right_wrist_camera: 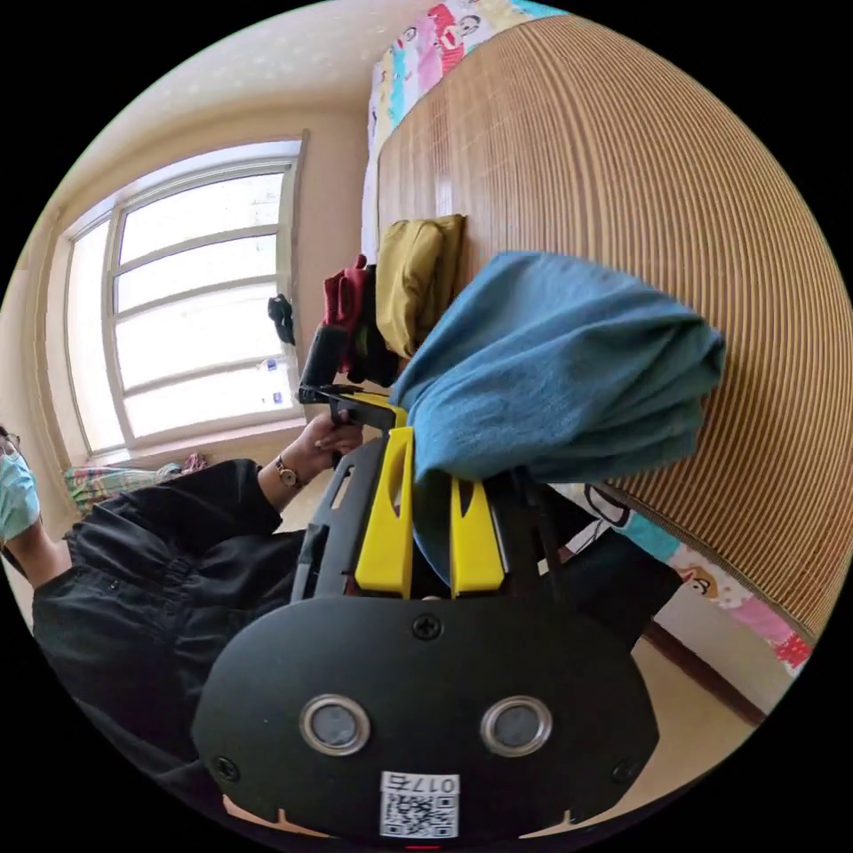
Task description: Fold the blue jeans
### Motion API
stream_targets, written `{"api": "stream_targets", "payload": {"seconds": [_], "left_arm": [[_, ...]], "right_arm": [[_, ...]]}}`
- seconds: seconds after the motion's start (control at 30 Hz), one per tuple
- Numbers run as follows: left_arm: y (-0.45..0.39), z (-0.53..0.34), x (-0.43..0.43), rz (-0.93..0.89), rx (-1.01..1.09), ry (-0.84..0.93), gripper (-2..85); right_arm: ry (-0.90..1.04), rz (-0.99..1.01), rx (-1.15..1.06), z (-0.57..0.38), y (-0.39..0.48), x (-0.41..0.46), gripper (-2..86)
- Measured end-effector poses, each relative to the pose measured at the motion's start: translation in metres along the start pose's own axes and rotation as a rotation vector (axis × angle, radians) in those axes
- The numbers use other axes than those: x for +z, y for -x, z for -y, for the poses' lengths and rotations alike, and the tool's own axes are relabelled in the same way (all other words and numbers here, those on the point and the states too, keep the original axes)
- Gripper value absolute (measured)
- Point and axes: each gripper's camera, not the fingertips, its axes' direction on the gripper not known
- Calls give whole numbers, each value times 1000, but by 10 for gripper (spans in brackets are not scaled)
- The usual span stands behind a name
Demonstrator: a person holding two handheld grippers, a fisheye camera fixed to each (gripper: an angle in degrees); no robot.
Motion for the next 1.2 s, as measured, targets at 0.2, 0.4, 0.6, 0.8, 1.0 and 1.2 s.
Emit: {"api": "stream_targets", "payload": {"seconds": [0.2, 0.4, 0.6, 0.8, 1.0, 1.2], "left_arm": [[-58, -81, -150, 12, 101, -333, 72], [-39, -116, -252, 187, 81, -582, 92], [111, -157, -235, 371, -447, -622, 112], [166, -176, -107, 469, -499, -679, 92], [98, -63, 7, 611, -179, -670, 50], [-62, 12, 73, 674, 344, -884, -1]], "right_arm": [[-4, -5, -334, 57, 150, 9, 44], [3, -22, -352, 111, 220, 64, 61], [335, -340, -59, 104, 171, 118, 34], [252, -546, 10, 4, 131, 13, 8], [-103, -1094, 81, -128, 149, -140, 4], [-904, -1459, -159, -294, 240, -249, 3]]}}
